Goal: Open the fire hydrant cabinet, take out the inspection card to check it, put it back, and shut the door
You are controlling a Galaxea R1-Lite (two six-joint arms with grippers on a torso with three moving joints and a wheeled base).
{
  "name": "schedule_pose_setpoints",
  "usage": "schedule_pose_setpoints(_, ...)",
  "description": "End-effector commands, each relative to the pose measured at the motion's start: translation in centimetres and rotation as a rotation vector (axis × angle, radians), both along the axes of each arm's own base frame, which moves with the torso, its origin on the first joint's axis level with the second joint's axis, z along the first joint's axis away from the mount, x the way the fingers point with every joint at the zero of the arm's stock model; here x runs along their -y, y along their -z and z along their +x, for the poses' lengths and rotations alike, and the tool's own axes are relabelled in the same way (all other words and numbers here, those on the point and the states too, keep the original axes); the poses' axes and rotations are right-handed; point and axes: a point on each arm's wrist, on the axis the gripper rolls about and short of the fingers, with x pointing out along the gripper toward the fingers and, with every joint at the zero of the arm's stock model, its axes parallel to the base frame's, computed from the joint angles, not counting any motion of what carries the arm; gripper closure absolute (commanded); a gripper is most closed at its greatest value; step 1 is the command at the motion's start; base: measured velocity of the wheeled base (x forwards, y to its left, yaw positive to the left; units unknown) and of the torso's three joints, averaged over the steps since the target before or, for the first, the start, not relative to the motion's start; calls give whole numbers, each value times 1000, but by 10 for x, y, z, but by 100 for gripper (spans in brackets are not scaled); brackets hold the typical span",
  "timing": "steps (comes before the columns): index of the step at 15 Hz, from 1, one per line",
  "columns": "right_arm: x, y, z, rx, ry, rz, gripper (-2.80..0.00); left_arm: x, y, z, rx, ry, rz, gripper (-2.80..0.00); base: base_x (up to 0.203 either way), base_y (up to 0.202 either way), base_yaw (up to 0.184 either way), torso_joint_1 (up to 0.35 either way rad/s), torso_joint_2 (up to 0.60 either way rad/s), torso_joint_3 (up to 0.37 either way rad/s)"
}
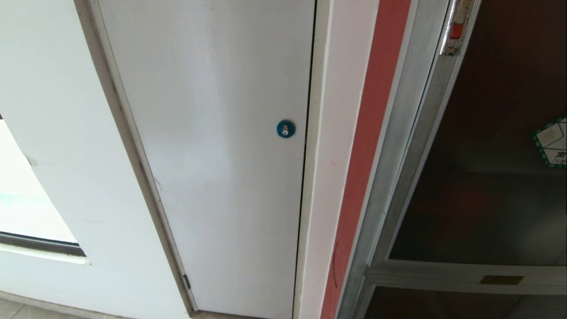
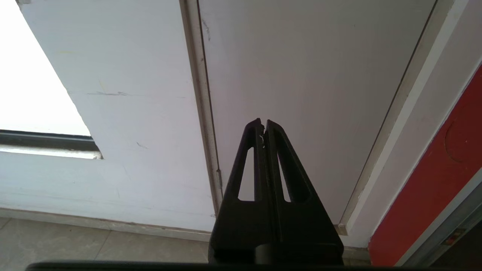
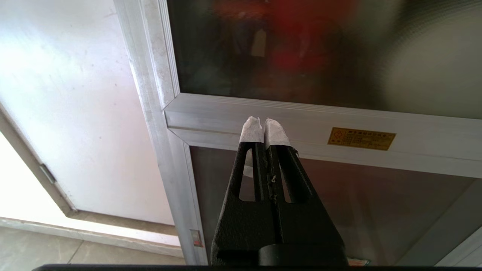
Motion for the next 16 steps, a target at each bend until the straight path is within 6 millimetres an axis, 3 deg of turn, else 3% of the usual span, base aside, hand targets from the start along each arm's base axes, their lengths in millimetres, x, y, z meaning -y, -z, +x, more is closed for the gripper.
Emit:
schedule_pose_setpoints(1,0,0,0,0,0,0,0,0,2,0,-5,-1,0,0,0,0,0,0,0,0)
schedule_pose_setpoints(16,0,0,0,1,0,1,0,0,2,0,-5,1,0,0,0,0,0,0,0,0)
